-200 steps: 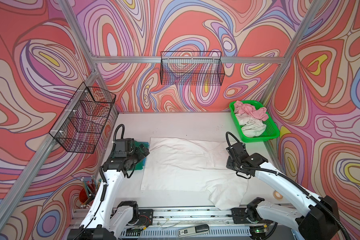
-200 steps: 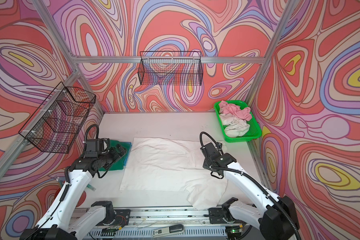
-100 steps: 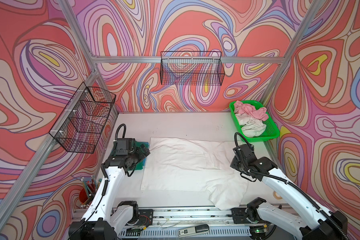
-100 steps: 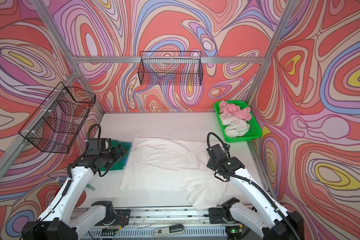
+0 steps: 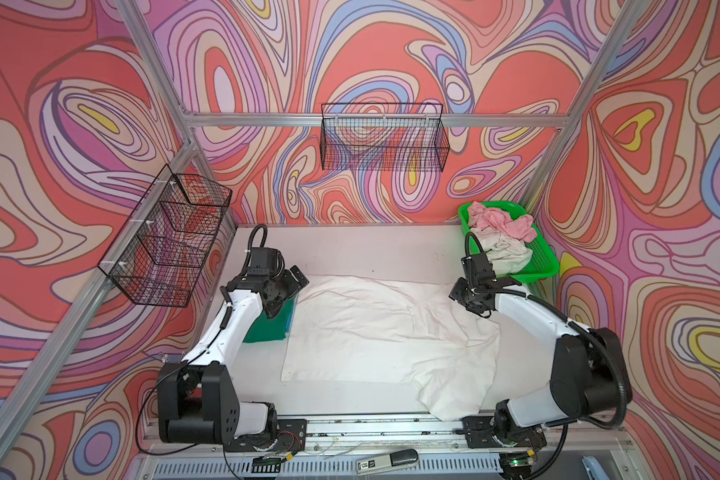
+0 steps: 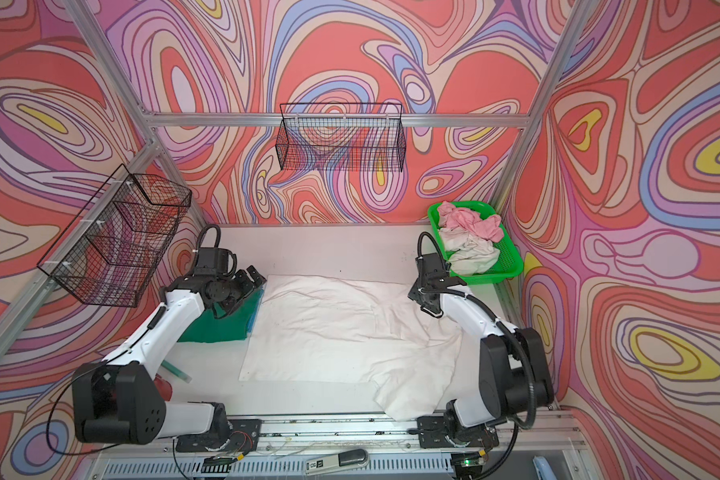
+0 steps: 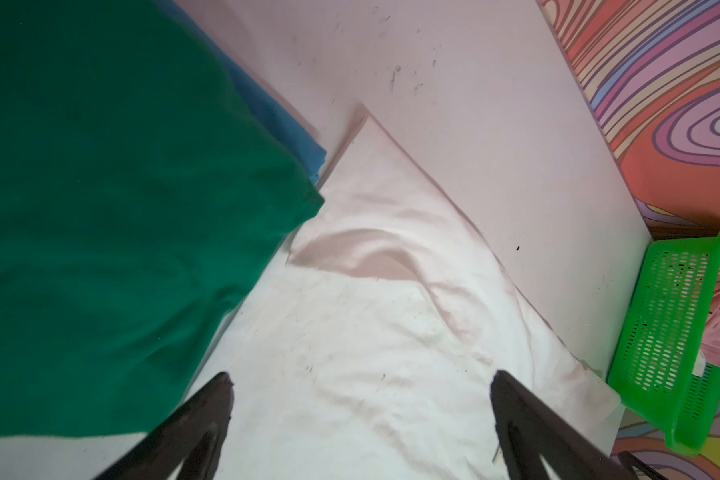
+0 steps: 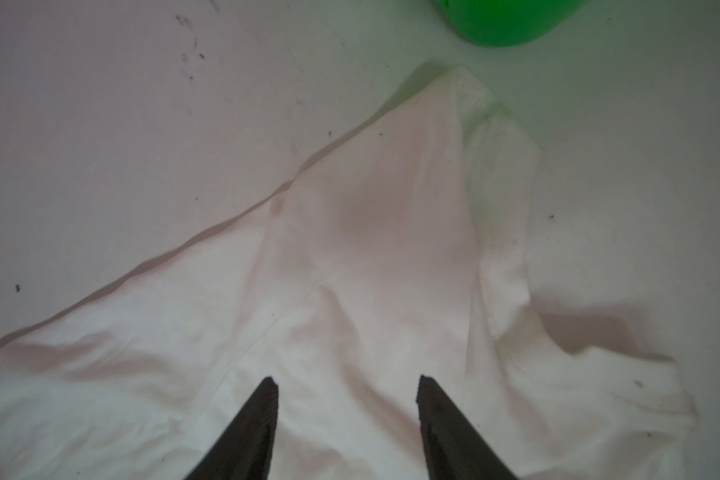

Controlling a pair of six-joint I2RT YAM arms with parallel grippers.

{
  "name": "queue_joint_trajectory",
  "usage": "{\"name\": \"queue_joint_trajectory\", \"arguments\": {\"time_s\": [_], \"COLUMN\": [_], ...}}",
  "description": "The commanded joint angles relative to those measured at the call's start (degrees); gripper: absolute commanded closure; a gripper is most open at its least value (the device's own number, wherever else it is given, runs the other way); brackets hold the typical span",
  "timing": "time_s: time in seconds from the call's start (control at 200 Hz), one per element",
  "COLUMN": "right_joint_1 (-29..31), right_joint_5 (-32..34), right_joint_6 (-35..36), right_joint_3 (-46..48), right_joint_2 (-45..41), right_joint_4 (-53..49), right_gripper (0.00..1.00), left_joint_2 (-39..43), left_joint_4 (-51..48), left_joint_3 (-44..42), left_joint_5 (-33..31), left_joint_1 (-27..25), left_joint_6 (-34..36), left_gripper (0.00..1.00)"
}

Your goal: Fold and stack the t-shirts

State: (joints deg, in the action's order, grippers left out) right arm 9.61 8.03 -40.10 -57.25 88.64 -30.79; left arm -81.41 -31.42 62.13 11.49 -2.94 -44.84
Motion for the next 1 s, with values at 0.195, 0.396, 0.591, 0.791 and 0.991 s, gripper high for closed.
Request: {"name": "queue_joint_trajectory", "arguments": {"time_s": [0.195,0.396,0.591,0.791,0.991], "right_joint_1": [-3.32,-3.37,-3.41,-3.42,-3.41], "right_joint_5": [4.61,5.93,6.03,6.47,6.03], "right_joint_6": [1.81,2.56,2.61,2.9,2.97], "right_joint_3": [-4.61,-5.85,-5.32,-5.94,-6.38], "right_joint_2": [10.92,15.58,17.81,19.96,21.48], "right_joint_4": [7.27,8.36,9.94,11.03,12.7], "right_gripper": [0.43,0.43,0.43,0.43,0.43], "left_joint_2": [-17.59,-25.45,-29.27,-32.19,-34.9], "left_joint_4": [1.38,0.97,1.2,1.81,0.18], "left_joint_3": [13.3,18.57,19.18,17.86,18.29], "left_joint_5": [-5.83,-7.71,-10.0,-12.82,-15.91], "left_joint_1": [-5.33,-6.32,-7.25,-7.98,-7.96], "left_joint_6": [-1.06,0.0,-0.4,-1.07,-2.04], "left_gripper": [0.01,0.01,0.01,0.0,0.0]}}
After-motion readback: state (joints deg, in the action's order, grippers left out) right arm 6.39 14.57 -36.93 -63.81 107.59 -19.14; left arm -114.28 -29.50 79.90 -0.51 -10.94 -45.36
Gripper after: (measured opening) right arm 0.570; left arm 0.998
